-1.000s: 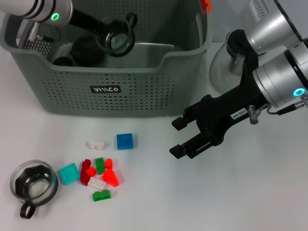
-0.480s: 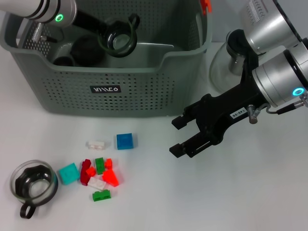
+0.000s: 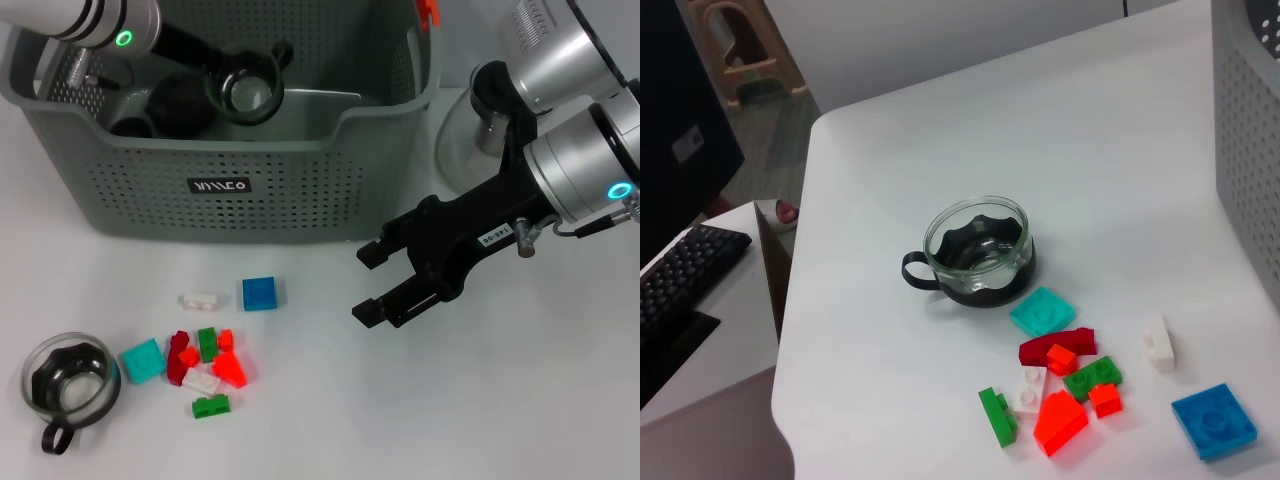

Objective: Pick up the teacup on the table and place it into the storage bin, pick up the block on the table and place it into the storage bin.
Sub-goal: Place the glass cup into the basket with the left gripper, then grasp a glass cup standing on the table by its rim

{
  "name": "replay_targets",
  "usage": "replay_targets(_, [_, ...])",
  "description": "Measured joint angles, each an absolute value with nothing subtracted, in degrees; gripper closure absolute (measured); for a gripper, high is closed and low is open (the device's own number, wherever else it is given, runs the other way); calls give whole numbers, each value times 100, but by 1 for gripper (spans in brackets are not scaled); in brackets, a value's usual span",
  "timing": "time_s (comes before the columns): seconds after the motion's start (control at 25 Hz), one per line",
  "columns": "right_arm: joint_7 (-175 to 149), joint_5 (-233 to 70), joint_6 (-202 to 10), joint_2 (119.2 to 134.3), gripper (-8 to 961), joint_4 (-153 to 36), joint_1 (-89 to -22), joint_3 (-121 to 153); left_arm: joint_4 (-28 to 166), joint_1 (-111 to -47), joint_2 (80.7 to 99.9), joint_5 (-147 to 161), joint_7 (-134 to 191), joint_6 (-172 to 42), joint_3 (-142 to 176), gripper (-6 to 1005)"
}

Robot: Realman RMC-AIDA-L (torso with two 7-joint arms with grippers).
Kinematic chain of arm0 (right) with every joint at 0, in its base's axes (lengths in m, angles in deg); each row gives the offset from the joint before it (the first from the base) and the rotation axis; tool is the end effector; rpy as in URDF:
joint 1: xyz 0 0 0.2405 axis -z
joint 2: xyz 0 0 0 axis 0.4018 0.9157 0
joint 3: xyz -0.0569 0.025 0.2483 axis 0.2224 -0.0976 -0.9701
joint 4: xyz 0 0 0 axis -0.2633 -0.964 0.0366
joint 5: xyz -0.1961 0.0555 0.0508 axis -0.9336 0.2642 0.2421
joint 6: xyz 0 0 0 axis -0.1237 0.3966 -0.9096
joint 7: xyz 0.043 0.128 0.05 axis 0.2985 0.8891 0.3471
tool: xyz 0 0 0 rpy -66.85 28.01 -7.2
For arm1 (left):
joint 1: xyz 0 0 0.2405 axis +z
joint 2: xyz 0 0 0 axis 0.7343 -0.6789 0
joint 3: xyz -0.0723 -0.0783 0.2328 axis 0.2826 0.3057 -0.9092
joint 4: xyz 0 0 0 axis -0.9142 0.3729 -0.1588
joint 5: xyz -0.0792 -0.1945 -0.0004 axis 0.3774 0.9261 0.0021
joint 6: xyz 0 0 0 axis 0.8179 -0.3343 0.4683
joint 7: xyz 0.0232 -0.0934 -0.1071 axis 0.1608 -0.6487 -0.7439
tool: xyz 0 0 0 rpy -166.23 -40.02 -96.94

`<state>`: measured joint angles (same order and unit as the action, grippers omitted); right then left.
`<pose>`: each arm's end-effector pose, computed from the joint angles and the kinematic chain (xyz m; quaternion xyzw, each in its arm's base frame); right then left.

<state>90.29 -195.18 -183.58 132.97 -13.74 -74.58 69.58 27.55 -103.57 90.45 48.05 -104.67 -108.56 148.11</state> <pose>0.1297 0.3684 -0.0270 0.9904 -0.1258 -0.0124 0.0557 -0.1765 0.4923 0.0284 -0.8767 -0.3147 0.0236 0.3630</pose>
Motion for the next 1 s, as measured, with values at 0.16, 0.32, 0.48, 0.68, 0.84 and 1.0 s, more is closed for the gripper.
replay_targets(0.16, [9022, -19518, -18358, 13297, 128, -1374, -7458, 6965, 2734, -10343, 9052, 4805, -10492, -10853, 14811, 887])
replay_targets(0.32, [9016, -19518, -18358, 13297, 128, -1374, -7455, 6967, 2712, -10337, 9053, 4805, -10543, -10856, 14820, 727])
replay_targets(0.48, [9007, -19516, -18363, 13296, 128, -1374, -7429, 6963, 2680, -10333, 9053, 4810, -10549, -10902, 14854, 591])
replay_targets(0.68, [8967, -19488, -18399, 13284, 128, -1374, -7403, 6909, 2273, -10308, 9038, 4863, -10595, -11349, 14885, 495])
replay_targets(0.84, [8877, -19475, -18418, 13279, 128, -1374, -7389, 6777, 1574, -10305, 9006, 4945, -10632, -12385, 15131, 419])
replay_targets(1.0, [8856, -19473, -18460, 13273, 128, -1374, -7370, 6671, 744, -10267, 8971, 5106, -10616, -13978, 15597, 331])
